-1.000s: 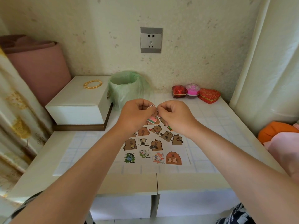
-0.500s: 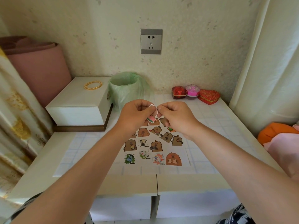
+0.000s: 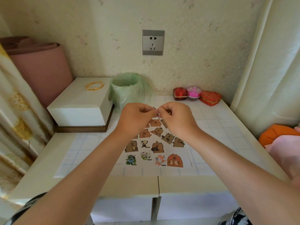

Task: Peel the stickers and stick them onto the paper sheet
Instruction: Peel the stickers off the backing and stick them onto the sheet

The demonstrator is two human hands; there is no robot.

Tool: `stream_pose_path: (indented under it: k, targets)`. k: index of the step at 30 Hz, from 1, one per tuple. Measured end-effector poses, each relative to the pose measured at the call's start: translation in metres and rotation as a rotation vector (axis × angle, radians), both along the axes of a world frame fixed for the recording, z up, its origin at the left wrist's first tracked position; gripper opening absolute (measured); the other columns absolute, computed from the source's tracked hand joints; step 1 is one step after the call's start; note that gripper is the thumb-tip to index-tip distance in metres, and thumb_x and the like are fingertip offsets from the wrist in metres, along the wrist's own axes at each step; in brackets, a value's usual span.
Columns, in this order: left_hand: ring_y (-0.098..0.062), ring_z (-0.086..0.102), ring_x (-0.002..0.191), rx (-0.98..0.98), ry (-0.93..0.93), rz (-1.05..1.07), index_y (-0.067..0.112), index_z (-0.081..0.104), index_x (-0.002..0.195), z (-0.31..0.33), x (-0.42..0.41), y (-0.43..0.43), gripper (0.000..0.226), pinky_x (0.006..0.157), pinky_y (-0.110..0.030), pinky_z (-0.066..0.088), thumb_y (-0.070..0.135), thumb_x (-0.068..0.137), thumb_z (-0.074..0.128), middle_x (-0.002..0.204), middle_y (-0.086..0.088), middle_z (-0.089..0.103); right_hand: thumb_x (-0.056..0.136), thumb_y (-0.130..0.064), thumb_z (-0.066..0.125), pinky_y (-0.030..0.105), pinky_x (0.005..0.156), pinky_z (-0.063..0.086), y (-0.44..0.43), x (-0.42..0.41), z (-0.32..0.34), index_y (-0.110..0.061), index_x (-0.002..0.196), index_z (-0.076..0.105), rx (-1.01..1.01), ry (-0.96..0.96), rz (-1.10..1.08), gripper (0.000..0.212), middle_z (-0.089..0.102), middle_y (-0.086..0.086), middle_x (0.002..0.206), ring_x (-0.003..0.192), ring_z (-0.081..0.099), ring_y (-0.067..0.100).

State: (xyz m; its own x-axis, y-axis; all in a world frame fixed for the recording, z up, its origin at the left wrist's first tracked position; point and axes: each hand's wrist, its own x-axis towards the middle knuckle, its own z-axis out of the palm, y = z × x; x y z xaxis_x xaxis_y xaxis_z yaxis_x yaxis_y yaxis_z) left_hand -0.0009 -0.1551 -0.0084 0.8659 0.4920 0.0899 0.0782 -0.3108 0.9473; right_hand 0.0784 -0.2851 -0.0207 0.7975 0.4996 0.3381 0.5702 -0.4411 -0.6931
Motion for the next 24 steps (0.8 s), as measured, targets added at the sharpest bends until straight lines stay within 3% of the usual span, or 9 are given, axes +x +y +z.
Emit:
stream_pose_path:
  k: [5, 12, 18, 21, 24]
  targets:
    - [-0.007, 0.07, 0.061, -0.094, 0.054, -0.041, 0.006, 0.076, 0.087, 0.005, -0.003, 0.001, 0.01, 0.07, -0.035, 0.061, 0.013, 0.09, 0.069, 0.078, -0.004, 0.077, 0.096, -0.027, 0.058, 0.025, 0.057, 0.043, 0.001, -0.002, -0.002, -0.028, 0.086, 0.074, -0.036, -0.098, 0.014, 0.019, 0.068, -0.015, 0.074, 0.059, 0.057, 0.0]
    - [-0.009, 0.064, 0.061, -0.124, 0.053, -0.081, 0.005, 0.072, 0.087, 0.005, 0.0, 0.003, 0.014, 0.061, -0.027, 0.06, 0.01, 0.093, 0.061, 0.083, -0.007, 0.074, 0.097, -0.021, 0.057, 0.016, 0.051, 0.035, 0.004, -0.001, 0.004, -0.025, 0.077, 0.07, 0.067, 0.119, 0.049, 0.024, 0.061, -0.019, 0.057, 0.048, 0.053, -0.004]
    - [-0.014, 0.062, 0.071, -0.192, 0.04, -0.041, 0.01, 0.067, 0.083, 0.007, 0.002, 0.008, 0.015, 0.07, -0.034, 0.061, 0.009, 0.093, 0.056, 0.083, -0.005, 0.07, 0.098, -0.016, 0.053, 0.03, 0.054, 0.043, 0.007, 0.001, 0.011, -0.009, 0.082, 0.069, 0.203, 0.342, 0.049, 0.024, 0.07, 0.019, 0.087, 0.052, 0.052, 0.016]
    - [-0.011, 0.064, 0.074, -0.172, 0.016, -0.075, 0.01, 0.067, 0.082, 0.009, 0.001, 0.011, 0.016, 0.071, -0.031, 0.061, 0.011, 0.094, 0.057, 0.087, -0.005, 0.07, 0.097, -0.022, 0.058, 0.028, 0.047, 0.044, 0.008, 0.0, 0.017, -0.012, 0.09, 0.071, 0.263, 0.46, 0.108, 0.018, 0.071, 0.007, 0.086, 0.054, 0.055, 0.018]
    - [-0.006, 0.067, 0.072, -0.15, -0.01, -0.114, 0.012, 0.067, 0.082, 0.011, -0.001, 0.016, 0.016, 0.073, -0.03, 0.062, 0.012, 0.096, 0.058, 0.086, 0.0, 0.071, 0.095, -0.02, 0.065, 0.024, 0.045, 0.046, 0.01, -0.001, 0.02, -0.014, 0.095, 0.074, 0.265, 0.416, 0.138, 0.011, 0.072, -0.002, 0.081, 0.054, 0.058, 0.014]
